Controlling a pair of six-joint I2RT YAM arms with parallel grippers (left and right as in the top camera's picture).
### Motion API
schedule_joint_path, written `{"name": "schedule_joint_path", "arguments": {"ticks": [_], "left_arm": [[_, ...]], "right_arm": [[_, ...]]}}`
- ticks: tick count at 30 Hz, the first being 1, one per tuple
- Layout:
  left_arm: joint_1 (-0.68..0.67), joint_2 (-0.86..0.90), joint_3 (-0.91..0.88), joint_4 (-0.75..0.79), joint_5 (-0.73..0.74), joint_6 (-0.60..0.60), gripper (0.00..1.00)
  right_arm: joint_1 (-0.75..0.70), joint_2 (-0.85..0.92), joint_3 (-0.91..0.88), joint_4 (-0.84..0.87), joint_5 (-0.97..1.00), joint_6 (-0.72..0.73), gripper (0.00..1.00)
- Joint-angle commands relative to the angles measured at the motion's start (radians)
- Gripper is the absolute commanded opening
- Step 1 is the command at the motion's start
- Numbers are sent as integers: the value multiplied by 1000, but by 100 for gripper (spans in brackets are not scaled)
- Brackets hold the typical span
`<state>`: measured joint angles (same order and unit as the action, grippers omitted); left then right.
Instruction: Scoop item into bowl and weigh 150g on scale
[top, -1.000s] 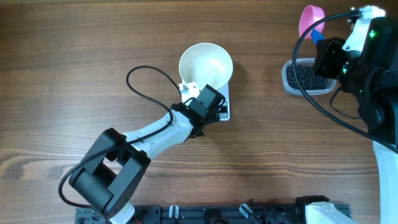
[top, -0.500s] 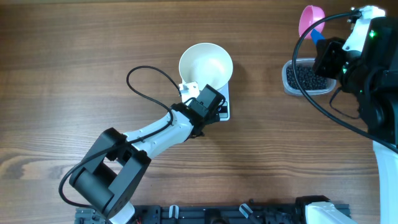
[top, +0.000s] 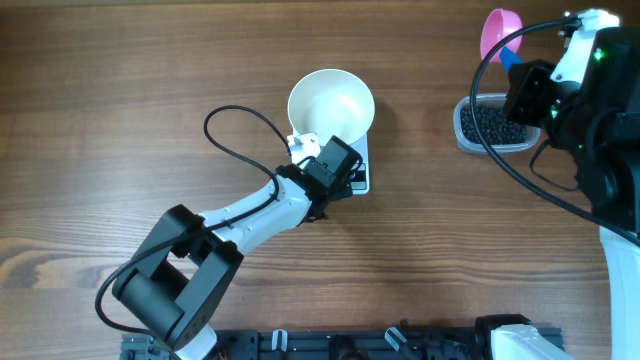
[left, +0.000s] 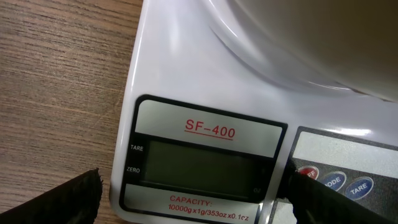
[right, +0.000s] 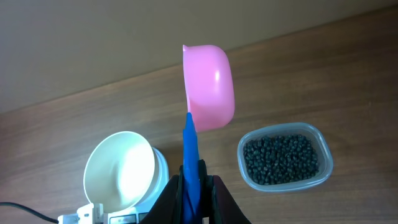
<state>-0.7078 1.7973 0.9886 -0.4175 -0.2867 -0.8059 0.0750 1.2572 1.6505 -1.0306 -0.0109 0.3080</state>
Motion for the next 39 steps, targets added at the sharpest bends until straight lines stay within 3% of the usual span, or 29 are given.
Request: {"name": "schedule_joint_path", "arguments": {"ticks": [1, 11, 19, 27, 33, 39], "left_arm": [[-3, 68, -20, -19, 2, 16, 100], [-3, 21, -19, -19, 2, 16, 100], [-3, -219, -19, -22, 36, 21, 100], [11, -482, -20, -74, 132, 111, 100], [163, -602, -20, -168, 134, 111, 100], [415, -655, -20, -304, 132, 122, 100]], "right_arm": [[-3, 7, 14, 8, -9, -20, 4], [-3, 7, 14, 9, -9, -21, 4], [-3, 7, 14, 9, -10, -20, 4], [-3, 7, 14, 8, -10, -20, 4], [-3, 7, 14, 6, -9, -46, 4], [-3, 7, 14, 25, -9, -99, 4]]}}
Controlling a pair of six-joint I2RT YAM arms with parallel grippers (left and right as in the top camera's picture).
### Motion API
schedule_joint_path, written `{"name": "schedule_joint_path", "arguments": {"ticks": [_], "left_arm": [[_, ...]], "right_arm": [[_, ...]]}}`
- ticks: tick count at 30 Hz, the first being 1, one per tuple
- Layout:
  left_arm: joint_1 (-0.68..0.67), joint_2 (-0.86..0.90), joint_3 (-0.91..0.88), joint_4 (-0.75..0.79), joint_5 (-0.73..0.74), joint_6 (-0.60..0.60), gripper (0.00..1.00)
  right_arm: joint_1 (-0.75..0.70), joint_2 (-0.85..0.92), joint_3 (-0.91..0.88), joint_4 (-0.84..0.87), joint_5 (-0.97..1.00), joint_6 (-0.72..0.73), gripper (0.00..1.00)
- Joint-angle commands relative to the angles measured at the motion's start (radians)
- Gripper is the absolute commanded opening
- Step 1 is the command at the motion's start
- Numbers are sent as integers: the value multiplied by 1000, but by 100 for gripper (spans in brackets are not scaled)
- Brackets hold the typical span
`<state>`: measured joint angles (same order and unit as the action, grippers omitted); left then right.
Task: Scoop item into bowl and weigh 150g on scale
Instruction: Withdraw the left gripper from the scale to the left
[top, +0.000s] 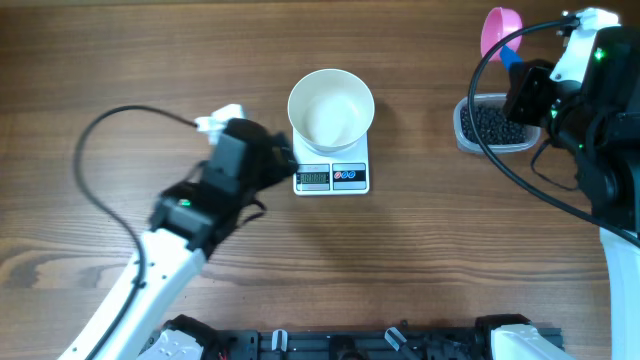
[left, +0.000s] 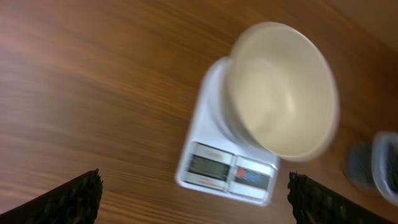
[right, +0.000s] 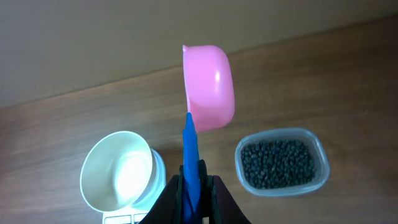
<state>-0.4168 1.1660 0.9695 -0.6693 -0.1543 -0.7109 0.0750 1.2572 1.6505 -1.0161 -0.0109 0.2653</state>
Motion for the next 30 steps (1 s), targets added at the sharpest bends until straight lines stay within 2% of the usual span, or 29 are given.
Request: {"name": "schedule_joint_path", "arguments": {"ticks": [1, 6, 11, 22, 30], "left_arm": [[164, -23, -1, -80, -4, 27, 100], [326, 0, -1, -195, -48, 26, 100], [412, 9, -1, -187, -48, 26, 100], [422, 8, -1, -159, -48, 26, 100], [422, 8, -1, -158, -48, 26, 100]], "right_arm": [[-3, 8, 14, 12, -8, -63, 4], [-3, 27, 14, 28, -9, -118, 4], [-3, 31, 13, 8, -9, -134, 4], [-40, 34, 13, 76, -13, -57, 4], [-184, 46, 13, 175, -11, -64, 4]]}}
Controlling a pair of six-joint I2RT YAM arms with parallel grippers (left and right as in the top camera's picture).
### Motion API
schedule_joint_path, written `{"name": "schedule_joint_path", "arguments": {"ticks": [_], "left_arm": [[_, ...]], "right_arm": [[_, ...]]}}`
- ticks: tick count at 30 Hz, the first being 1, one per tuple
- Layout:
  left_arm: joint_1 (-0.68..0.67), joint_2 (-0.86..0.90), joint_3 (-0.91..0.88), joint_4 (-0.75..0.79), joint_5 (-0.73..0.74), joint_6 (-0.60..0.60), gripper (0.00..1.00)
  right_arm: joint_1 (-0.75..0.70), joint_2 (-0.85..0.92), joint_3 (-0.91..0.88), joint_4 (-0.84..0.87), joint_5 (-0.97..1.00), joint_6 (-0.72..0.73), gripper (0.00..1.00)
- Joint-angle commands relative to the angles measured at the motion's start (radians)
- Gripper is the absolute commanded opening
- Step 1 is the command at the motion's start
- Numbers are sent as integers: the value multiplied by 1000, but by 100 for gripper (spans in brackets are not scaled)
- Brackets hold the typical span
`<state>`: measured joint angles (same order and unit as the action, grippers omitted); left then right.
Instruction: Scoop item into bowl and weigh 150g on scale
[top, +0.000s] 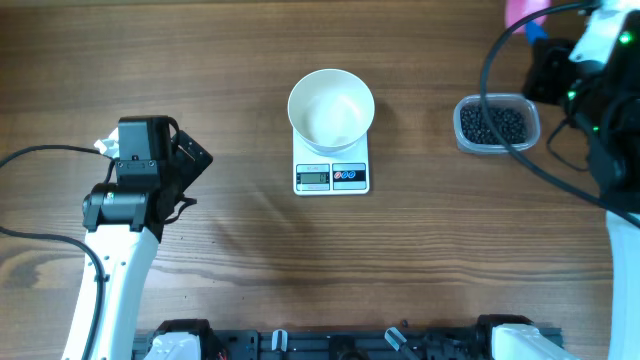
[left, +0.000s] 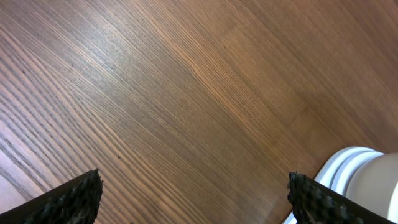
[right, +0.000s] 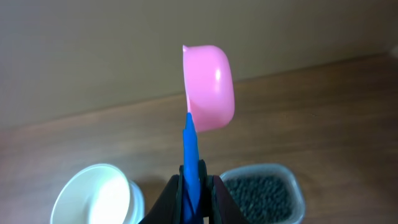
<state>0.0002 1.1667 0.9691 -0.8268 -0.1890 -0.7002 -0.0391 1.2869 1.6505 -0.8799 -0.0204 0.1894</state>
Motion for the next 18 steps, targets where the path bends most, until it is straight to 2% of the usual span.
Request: {"name": "schedule_joint_path", "arguments": {"ticks": [1, 18], "left_arm": [[5, 8, 0, -1, -13, 15, 100], [5, 8, 0, -1, -13, 15, 100]], "right_arm": [[-94, 19, 13, 55, 0, 12, 4], [-330, 60, 13, 311, -51, 5, 4]]}}
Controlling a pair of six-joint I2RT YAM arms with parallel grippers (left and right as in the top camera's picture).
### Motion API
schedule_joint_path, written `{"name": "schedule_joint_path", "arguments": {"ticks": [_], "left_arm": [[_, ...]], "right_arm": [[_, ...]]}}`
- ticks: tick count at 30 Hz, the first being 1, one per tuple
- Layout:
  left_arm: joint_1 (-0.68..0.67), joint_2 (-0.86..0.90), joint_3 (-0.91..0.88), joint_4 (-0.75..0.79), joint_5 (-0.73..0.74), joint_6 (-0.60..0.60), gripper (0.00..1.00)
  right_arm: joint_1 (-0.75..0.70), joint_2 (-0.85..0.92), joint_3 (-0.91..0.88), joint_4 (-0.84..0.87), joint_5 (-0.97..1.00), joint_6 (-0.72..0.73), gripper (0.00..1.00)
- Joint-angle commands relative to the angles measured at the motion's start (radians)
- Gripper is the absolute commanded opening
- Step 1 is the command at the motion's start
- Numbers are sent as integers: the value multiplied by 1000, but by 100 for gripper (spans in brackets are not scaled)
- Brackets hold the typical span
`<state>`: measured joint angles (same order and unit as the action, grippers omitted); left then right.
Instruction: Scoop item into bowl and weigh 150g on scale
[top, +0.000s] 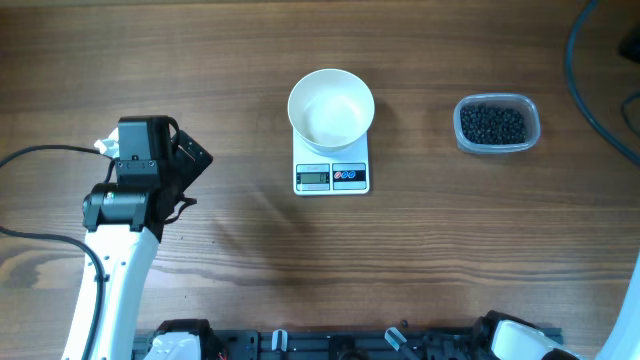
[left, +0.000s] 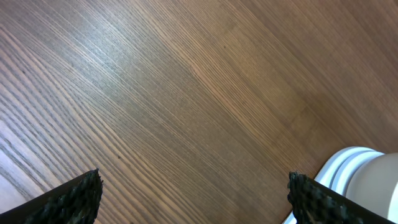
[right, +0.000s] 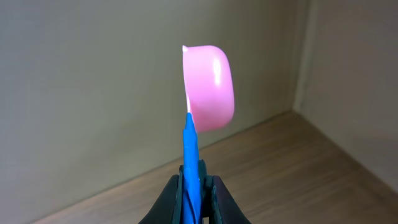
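An empty white bowl (top: 331, 109) stands on the small white scale (top: 331, 177) at the table's middle. A clear tub of dark beads (top: 496, 124) sits to its right. My right gripper (right: 193, 186) is shut on the blue handle of a pink scoop (right: 209, 87), whose cup points up toward a wall; this gripper is outside the overhead view. My left gripper (top: 185, 165) stands open over bare wood far left of the scale, nothing between its fingers (left: 68, 199). The bowl's edge (left: 373, 190) shows at the left wrist view's lower right.
The wooden table (top: 450, 260) carries only the scale, bowl and tub. A rail with clamps (top: 330, 345) runs along the front edge. A black cable (top: 590, 80) of the right arm hangs at the right edge.
My right arm with the pink scoop has left the overhead view; its camera now faces a wall and table corner instead of the bowl and tub. The left arm has not moved.
My left gripper was at the scale's buttons, fingertip by the red one. It then stood back to the left of the scale, then far left and open. My right gripper held the scoop near the bead tub throughout, then further back, and now out of the overhead view.
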<state>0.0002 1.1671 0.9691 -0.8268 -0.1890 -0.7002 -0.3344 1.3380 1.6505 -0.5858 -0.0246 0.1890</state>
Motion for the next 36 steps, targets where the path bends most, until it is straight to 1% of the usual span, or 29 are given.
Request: {"name": "schedule_joint_path", "arguments": {"ticks": [1, 7, 11, 15, 17, 22, 27, 32, 36], "left_arm": [[5, 7, 0, -1, -13, 15, 100], [5, 7, 0, -1, -13, 15, 100], [5, 7, 0, -1, -13, 15, 100], [5, 7, 0, -1, -13, 15, 100], [5, 7, 0, -1, -13, 15, 100], [5, 7, 0, -1, -13, 15, 100], [5, 7, 0, -1, -13, 15, 100], [5, 7, 0, -1, -13, 15, 100], [5, 7, 0, -1, -13, 16, 100]], "right_arm": [[-42, 9, 13, 16, -61, 5, 4], [-47, 11, 13, 9, -152, -4, 4], [-47, 10, 13, -24, -203, 4, 4], [-47, 11, 13, -115, -237, 66, 4], [-47, 10, 13, -199, -240, 106, 4], [-47, 11, 12, -296, -241, 129, 4], [-47, 11, 12, -282, -289, 129, 4], [-47, 13, 12, -231, -288, 125, 4], [-47, 16, 12, -245, -292, 125, 4]]}}
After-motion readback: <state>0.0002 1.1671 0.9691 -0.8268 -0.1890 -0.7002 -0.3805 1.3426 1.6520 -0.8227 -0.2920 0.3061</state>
